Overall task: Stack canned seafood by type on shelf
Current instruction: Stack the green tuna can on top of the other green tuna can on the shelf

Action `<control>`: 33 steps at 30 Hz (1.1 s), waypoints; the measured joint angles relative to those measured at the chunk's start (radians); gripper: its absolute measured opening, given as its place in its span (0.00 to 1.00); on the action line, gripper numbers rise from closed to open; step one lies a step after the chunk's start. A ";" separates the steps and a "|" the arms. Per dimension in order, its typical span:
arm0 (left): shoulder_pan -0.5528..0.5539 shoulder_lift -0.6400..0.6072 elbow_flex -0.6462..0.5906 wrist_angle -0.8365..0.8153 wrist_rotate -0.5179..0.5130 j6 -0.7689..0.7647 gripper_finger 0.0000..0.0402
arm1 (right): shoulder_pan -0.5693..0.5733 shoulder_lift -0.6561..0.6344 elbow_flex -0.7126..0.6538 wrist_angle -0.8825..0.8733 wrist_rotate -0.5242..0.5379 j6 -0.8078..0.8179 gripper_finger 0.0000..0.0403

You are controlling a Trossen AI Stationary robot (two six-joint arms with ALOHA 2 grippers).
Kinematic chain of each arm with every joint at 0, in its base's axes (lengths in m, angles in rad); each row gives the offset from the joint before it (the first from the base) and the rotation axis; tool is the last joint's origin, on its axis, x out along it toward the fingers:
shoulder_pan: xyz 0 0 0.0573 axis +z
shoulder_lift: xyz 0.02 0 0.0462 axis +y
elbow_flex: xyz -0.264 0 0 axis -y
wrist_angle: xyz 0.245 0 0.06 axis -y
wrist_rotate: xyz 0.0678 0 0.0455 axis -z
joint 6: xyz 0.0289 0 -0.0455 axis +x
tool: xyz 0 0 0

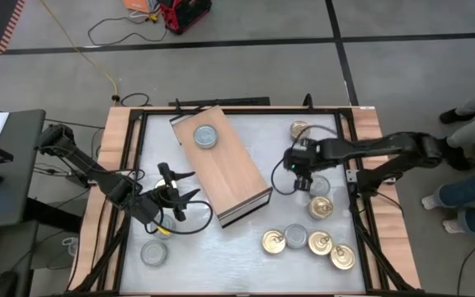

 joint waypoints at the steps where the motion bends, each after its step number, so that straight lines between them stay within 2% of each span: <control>1: 0.000 0.000 0.000 0.000 0.004 0.000 0.61 | -0.020 -0.013 0.007 0.006 -0.016 -0.034 0.24; 5: -0.004 -0.001 0.000 0.000 0.018 -0.005 0.61 | -0.121 -0.026 0.022 0.008 -0.060 -0.126 0.49; 9: -0.018 -0.016 0.000 0.001 0.117 -0.008 0.61 | -0.208 0.022 0.022 0.044 -0.095 -0.223 0.73; 11: -0.021 -0.030 0.000 -0.004 0.187 -0.006 0.61 | -0.237 0.057 0.022 0.069 -0.141 -0.289 0.80; 14: -0.021 -0.058 0.000 -0.005 0.247 0.002 0.61 | -0.269 0.110 0.046 0.078 -0.147 -0.353 0.85; 19: -0.021 -0.118 0.000 -0.054 0.252 -0.012 0.61 | -0.310 0.167 0.064 0.050 -0.217 -0.391 0.81; 25: -0.021 -0.135 0.000 -0.088 0.252 -0.050 0.61 | -0.315 0.244 0.064 0.015 -0.218 -0.396 0.71; 29: -0.020 -0.126 0.000 -0.088 0.252 -0.060 0.61 | -0.315 0.262 0.064 0.018 -0.216 -0.396 0.59; 33: -0.020 -0.129 0.000 -0.054 0.214 -0.055 0.61 | -0.315 0.253 0.063 0.017 -0.215 -0.396 0.42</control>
